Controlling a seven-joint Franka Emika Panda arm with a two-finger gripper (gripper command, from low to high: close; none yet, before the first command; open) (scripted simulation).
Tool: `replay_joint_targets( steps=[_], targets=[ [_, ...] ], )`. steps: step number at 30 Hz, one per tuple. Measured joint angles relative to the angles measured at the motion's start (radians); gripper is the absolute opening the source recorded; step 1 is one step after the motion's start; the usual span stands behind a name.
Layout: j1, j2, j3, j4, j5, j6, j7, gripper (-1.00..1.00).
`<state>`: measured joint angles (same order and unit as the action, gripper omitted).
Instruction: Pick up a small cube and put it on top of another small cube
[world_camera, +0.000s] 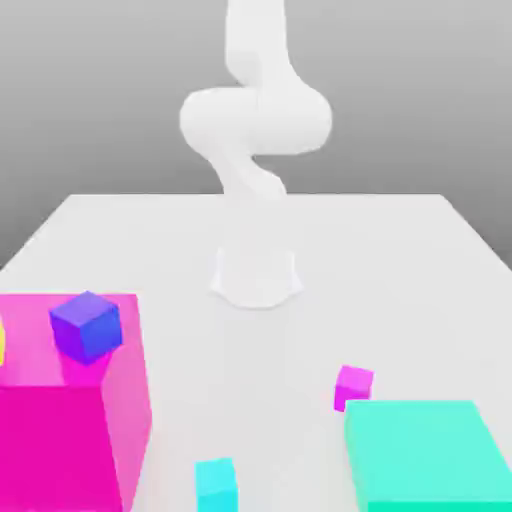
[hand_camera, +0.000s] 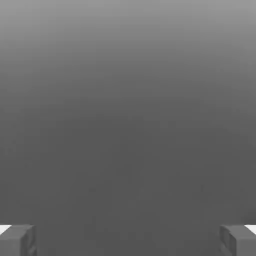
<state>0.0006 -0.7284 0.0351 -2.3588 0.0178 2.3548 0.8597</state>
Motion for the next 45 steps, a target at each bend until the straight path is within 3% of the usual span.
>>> replay_joint_targets(
  steps=[11,18,21,26,27,34,40,42,45],
  targets=[
    [0.009,0.378,0.211,-0.294,0.067,0.284,0.329,0.0],
    [0.038,0.672,0.338,-0.502,0.018,0.496,0.639,0.0],
    [0.062,0.79,0.291,-0.515,-0.121,0.582,0.777,0.0],
    [0.262,0.971,0.051,-0.48,-0.306,0.725,0.919,0.0],
    [0.292,0.996,0.018,-0.475,-0.315,0.746,0.926,-1.0],
    [0.297,0.998,0.013,-0.475,-0.317,0.749,0.928,-1.0],
    [0.206,0.803,0.161,-0.518,-0.096,0.597,0.765,-1.0],
    [0.22,0.748,0.169,-0.526,-0.038,0.554,0.705,-1.0],
    [0.207,0.747,0.138,-0.45,-0.027,0.49,0.641,-1.0]
  ],
)
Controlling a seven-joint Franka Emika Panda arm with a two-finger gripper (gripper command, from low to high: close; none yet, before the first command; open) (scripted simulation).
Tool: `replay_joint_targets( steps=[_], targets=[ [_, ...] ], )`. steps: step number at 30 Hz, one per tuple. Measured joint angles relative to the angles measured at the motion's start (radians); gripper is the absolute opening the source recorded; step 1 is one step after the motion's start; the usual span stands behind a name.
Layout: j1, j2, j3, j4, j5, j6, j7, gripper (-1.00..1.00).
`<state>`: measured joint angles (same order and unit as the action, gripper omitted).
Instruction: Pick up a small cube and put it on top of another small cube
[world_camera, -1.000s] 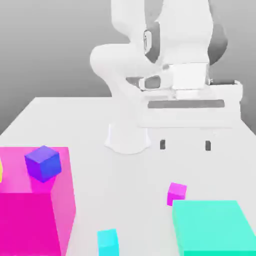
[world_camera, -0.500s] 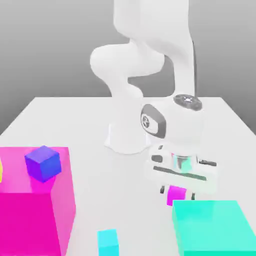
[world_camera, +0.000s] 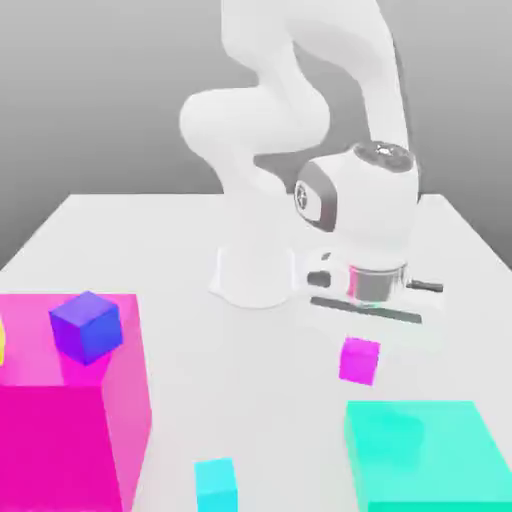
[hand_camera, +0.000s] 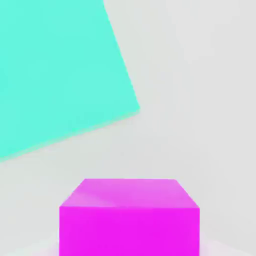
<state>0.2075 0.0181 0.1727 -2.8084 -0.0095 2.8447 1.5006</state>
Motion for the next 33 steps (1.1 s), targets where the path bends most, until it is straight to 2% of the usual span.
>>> replay_joint_targets(
  steps=[6,18,27,29,31,32,33],
  targets=[
    [-0.144,0.038,-0.067,0.213,-0.02,-0.15,-0.082,-1.0],
    [-0.439,0.063,-0.211,0.645,-0.017,-0.543,-0.122,-1.0],
    [-0.56,-0.025,-0.296,0.75,0.009,-0.786,-0.1,-1.0],
    [-0.59,-0.013,-0.316,0.744,0.015,-0.772,-0.088,-1.0],
    [-0.628,0.015,-0.312,0.703,0.02,-0.704,-0.088,-1.0],
    [-0.621,0.025,-0.304,0.688,0.022,-0.68,-0.088,1.0],
    [-0.611,0.025,-0.304,0.688,0.022,-0.68,-0.088,1.0]
  ],
)
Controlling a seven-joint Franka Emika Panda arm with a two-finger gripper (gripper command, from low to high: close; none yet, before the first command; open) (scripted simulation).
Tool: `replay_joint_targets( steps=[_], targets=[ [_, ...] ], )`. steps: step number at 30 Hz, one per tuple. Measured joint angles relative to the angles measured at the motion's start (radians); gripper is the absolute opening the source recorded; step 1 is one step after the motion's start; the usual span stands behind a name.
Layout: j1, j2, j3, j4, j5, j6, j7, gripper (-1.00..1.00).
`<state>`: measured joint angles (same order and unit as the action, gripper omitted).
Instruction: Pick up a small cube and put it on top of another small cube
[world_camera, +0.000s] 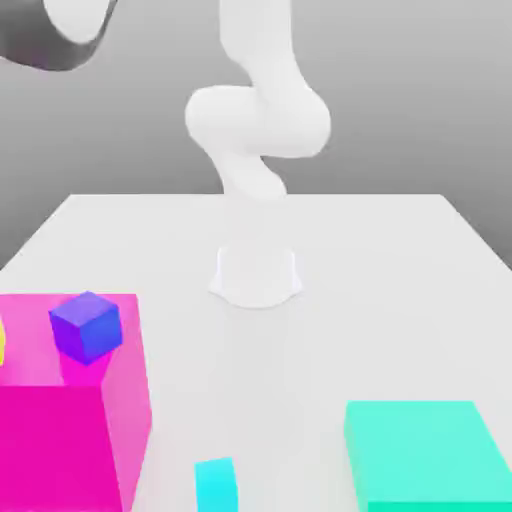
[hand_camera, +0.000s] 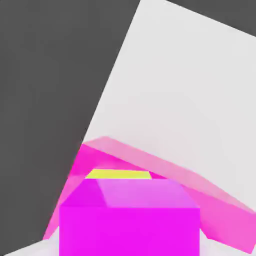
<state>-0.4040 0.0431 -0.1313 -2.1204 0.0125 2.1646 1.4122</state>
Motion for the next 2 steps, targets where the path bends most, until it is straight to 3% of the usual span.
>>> replay_joint_targets(
  steps=[2],
  targets=[
    [-0.001,0.0,0.0,0.0,0.0,0.0,0.0,1.0]
  ],
)
